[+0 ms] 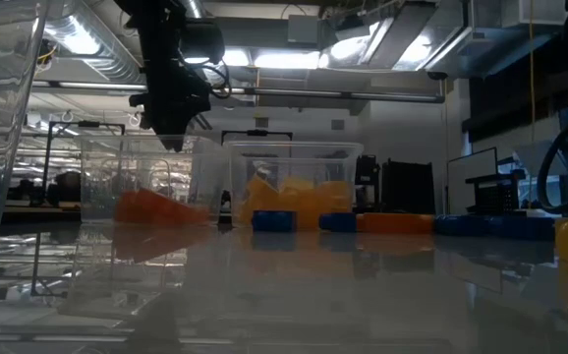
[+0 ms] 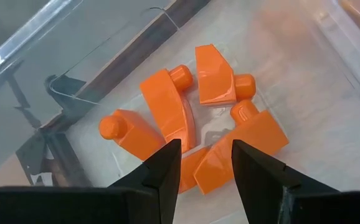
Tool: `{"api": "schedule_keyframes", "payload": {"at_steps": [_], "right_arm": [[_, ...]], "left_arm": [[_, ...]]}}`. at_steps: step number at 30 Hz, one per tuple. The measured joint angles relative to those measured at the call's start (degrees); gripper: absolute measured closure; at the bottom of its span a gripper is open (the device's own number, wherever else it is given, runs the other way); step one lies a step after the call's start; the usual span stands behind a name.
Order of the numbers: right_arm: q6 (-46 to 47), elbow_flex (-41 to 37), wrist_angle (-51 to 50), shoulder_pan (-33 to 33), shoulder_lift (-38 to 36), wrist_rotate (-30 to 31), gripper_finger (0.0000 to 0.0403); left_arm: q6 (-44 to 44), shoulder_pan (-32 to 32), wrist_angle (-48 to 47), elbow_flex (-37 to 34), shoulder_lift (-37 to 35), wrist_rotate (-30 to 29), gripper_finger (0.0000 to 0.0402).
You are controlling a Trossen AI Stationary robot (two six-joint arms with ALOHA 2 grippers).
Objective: Sort blocks
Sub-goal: Put the orange game piece into the top left transparent bin
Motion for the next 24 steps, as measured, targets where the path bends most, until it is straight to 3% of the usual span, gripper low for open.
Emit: {"api": "schedule_keyframes", "payload": {"at_steps": [12, 24], "right_arm": [[0.41, 4.53, 0.60, 0.02, 0.09, 9.79, 0.0279], [0.43, 9.05, 2.40, 0.02, 0.09, 22.55, 0.0279]], "left_arm": [[0.01, -0.81, -0.05, 0.00, -10.13, -0.01, 0.0270], [-2.11, -8.33, -1.86, 0.00, -23.53, 0.47, 0.0270]]}}
